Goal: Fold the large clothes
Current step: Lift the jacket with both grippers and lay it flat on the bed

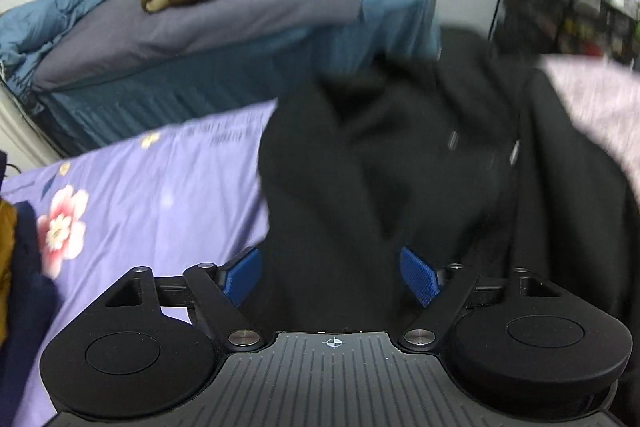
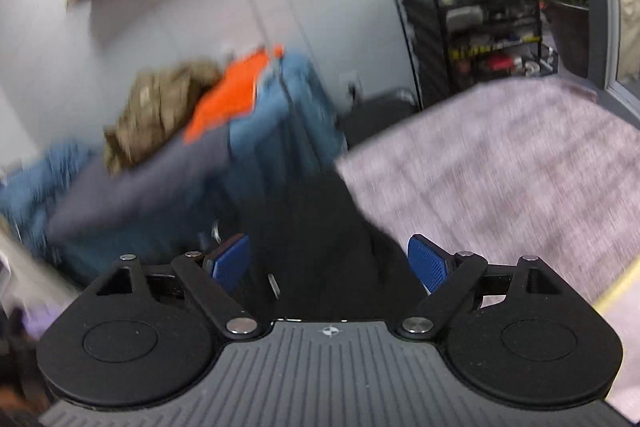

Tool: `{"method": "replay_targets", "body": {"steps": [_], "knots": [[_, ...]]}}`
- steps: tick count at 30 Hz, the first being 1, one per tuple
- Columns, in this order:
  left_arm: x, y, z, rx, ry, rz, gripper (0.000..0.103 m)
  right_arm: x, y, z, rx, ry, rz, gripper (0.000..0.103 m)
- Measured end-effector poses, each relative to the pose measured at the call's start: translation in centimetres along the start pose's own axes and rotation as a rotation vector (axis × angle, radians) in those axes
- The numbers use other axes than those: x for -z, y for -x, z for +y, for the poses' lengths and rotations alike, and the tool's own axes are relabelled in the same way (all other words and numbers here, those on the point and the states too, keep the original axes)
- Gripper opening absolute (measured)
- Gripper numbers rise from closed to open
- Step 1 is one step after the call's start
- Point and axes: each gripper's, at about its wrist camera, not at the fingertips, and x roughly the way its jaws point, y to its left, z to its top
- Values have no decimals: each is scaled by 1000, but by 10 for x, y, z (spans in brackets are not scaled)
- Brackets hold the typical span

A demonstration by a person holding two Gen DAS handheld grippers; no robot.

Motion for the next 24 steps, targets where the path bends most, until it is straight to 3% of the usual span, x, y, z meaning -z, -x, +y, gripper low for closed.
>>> {"method": "replay_targets", "body": {"steps": [3,6,9,12,18,24], "knots": [[17,6,16,-37,-10,19,103,31,17,0,34,34,79,89],[26,12,38,-87,43,20,103,59,30,-10,31,-12,132,92],[35,18,64,-140,106,21,103,67,30,-18,32,-50,157,92],[51,26,81,-172,101,38,103,71,33,-17,21,-55,178,92],[89,41,94,-160,83,84,103,79,37,-3,4,23,176,97],[120,51,86,-107,129,112,103,99,49,-3,37,89,212,97]]}}
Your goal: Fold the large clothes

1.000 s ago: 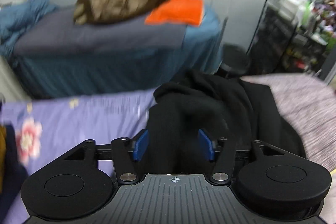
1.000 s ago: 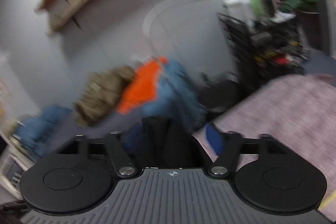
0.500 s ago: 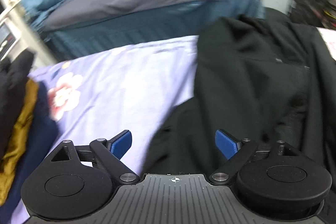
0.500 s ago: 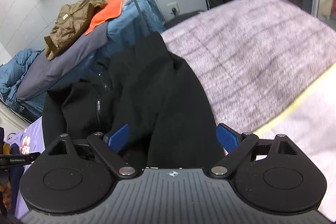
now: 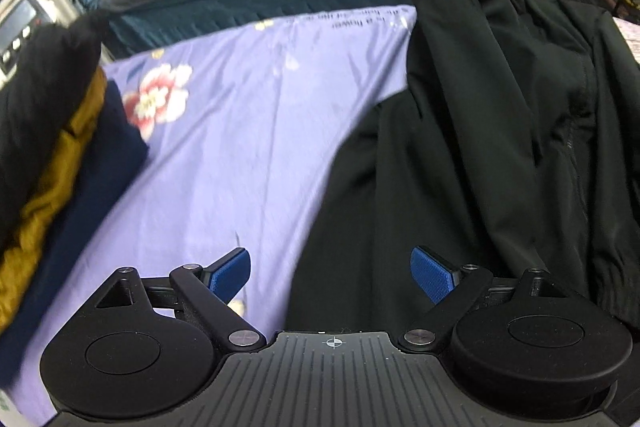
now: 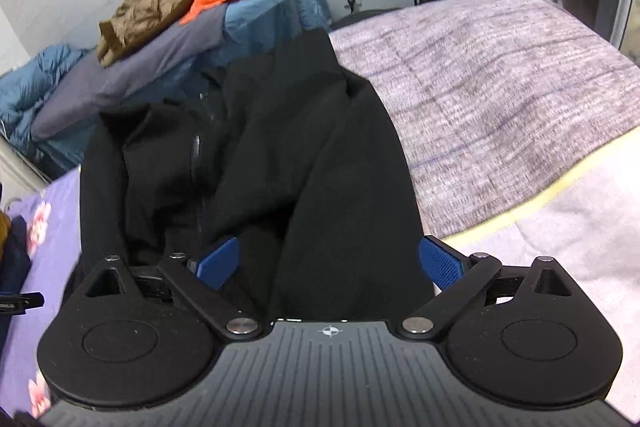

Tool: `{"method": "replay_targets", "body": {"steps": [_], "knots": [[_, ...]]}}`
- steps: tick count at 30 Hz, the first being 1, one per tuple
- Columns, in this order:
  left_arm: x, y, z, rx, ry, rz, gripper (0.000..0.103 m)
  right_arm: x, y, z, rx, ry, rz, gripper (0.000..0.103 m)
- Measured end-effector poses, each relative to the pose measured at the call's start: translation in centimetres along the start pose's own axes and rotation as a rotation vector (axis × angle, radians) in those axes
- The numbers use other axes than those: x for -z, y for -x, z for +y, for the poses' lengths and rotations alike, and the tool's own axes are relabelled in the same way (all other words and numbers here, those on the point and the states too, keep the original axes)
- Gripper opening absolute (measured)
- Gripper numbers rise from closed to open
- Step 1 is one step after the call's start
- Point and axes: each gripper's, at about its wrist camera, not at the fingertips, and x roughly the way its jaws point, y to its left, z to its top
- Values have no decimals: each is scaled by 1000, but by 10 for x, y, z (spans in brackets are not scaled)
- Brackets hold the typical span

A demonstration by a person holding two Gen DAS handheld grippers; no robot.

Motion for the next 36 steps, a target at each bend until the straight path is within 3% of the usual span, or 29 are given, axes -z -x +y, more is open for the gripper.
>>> {"method": "replay_targets", "body": {"steps": [6,13,19,25,27,34,36], "knots": [[27,-1,-13,82,38,44,103,22,5,-9,21,-2,43,97],[54,6,-33,166,-10,74,103,42,16,-13,40,31,64,97],[74,6,-39,183,4,108,103,69,25,-18,100,128,98,98],[91,-13,-50,167,-23,157,103,93,23,-29,121,143,150,98],[92,-16,-54,165,-23,154,103,97,22,-29,124,153,153,91],[92,-22,-51,207,25,163,103,101,19,-20,131,184,161,82],[91,-23,-51,212,25,162,103,104,21,-17,122,199,163,73]]}}
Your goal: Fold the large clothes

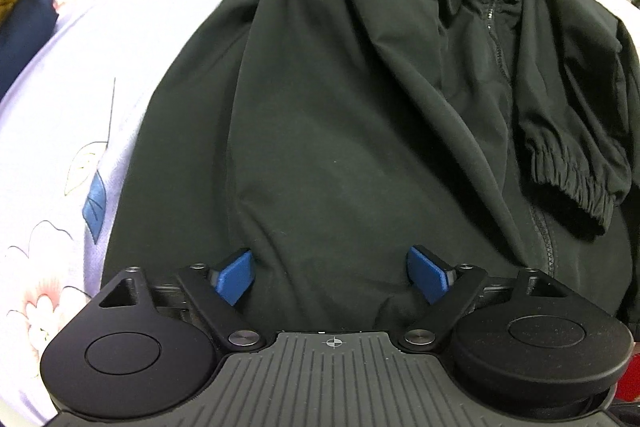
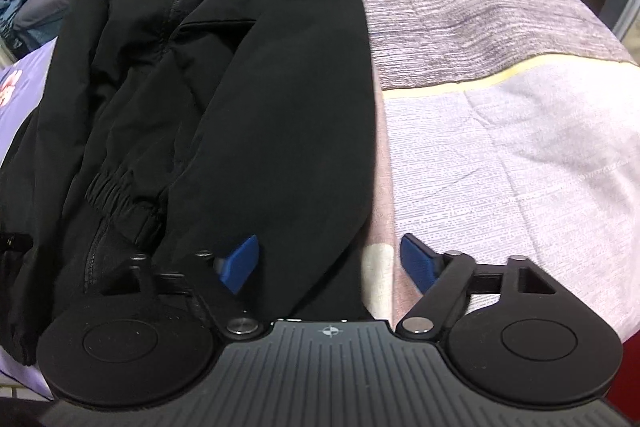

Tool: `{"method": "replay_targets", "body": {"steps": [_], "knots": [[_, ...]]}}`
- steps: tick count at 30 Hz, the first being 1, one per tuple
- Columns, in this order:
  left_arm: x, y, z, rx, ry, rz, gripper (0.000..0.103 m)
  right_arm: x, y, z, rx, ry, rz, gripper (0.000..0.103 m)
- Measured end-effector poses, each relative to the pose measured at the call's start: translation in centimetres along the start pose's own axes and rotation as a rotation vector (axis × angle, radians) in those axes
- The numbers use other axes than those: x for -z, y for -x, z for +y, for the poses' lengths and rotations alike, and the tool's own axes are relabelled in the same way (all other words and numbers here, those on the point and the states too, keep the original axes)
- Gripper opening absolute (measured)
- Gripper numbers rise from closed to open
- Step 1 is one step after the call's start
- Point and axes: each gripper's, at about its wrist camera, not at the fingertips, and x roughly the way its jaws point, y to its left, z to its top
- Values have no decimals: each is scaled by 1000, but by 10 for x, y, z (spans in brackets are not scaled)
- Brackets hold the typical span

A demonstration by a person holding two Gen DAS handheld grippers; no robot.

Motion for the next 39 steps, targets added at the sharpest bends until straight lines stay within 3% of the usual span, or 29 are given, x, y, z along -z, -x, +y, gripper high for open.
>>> {"method": "replay_targets", "body": {"steps": [3,7,12,14,19,22,24,29,31,37,38,39], "knots": [[1,2,3,7,3,-6,103,2,1,2,-18,10,4,58],[-1,5,8,8,15,-10,103,-2,-1,6,-20,24,9,51],[-5,5,19,-1,45,-2,85,-6,-3,9,-10,41,14,50],[-7,5,22,-12,45,1,69,-7,-3,8,-10,37,16,50],[-9,5,26,-9,45,1,60,-6,-2,9,-4,33,10,41],[-11,8,30,-17,66,-12,52,-6,0,7,3,31,2,23],[-11,13,36,-21,83,-26,49,-7,2,5,2,29,-8,17],[-22,28,54,-58,106,-76,45,-10,7,1,13,22,-34,8],[-30,33,66,-95,125,-101,36,-13,11,-4,24,14,-61,4],[-50,48,106,-171,208,-169,37,-34,29,-38,83,-59,-143,4],[-51,51,111,-164,220,-178,47,-37,32,-47,103,-80,-159,2],[-52,52,111,-151,225,-186,63,-41,35,-56,129,-100,-174,2]]}}
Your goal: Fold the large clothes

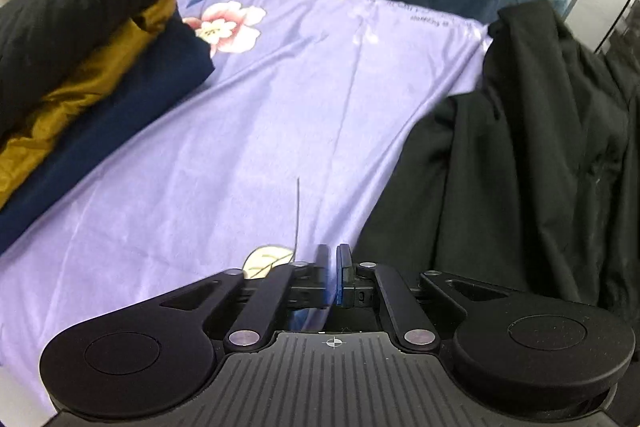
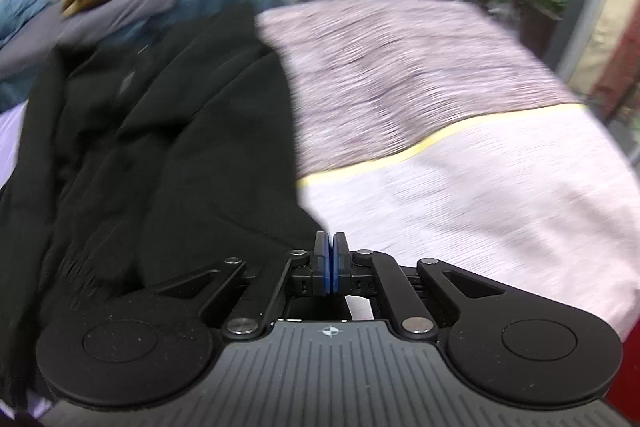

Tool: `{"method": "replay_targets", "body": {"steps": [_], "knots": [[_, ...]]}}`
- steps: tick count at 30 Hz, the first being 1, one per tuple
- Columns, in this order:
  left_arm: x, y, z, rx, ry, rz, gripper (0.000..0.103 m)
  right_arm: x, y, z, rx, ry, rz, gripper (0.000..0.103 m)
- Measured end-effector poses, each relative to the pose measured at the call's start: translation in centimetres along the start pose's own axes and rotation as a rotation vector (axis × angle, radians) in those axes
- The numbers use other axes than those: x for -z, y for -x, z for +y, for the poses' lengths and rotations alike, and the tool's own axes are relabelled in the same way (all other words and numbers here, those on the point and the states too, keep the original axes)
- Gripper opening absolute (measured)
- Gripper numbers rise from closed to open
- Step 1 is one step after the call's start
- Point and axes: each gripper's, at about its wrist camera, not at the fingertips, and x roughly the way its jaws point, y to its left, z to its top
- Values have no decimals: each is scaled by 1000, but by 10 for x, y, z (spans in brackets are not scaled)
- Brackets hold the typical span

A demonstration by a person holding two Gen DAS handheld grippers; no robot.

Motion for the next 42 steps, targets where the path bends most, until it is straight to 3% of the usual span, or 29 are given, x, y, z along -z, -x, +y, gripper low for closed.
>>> {"method": "replay_targets", "body": {"steps": [3,4,7,8,10,15,18,20,24,27,30,33,34,35,37,42], "knots": [[6,1,-11,65,-15,11,101,-15,0,-28,81,-54,-14,2],[10,1,-20,90,-27,18,103,-18,0,-35,92,-67,-26,2],[31,5,-51,172,-59,52,103,-25,2,-36,61,-63,-29,11],[39,5,-65,195,-84,71,103,-24,5,-29,27,-50,-30,24],[53,8,-94,223,-159,94,103,-22,12,-9,-52,-29,-48,72],[90,16,-156,202,-459,99,103,-14,21,78,-304,143,-60,74],[105,8,-174,198,-593,149,103,-6,12,124,-380,289,-46,93],[109,1,-176,189,-620,164,103,1,-2,146,-443,383,24,90],[109,-23,-179,131,-622,199,103,22,-22,171,-456,520,90,91],[106,-32,-179,120,-612,196,103,41,-41,187,-379,653,130,88],[100,-32,-173,137,-580,193,103,58,-56,195,-278,757,139,73],[95,-22,-164,163,-531,186,102,58,-58,187,-292,730,131,66],[92,-18,-160,166,-516,185,84,58,-58,186,-289,721,131,62],[85,-16,-152,166,-495,185,73,60,-55,186,-286,715,128,61],[71,-11,-141,159,-451,173,60,59,-55,184,-286,704,128,59],[25,9,-86,49,-328,72,48,58,-58,181,-289,699,134,59]]}}
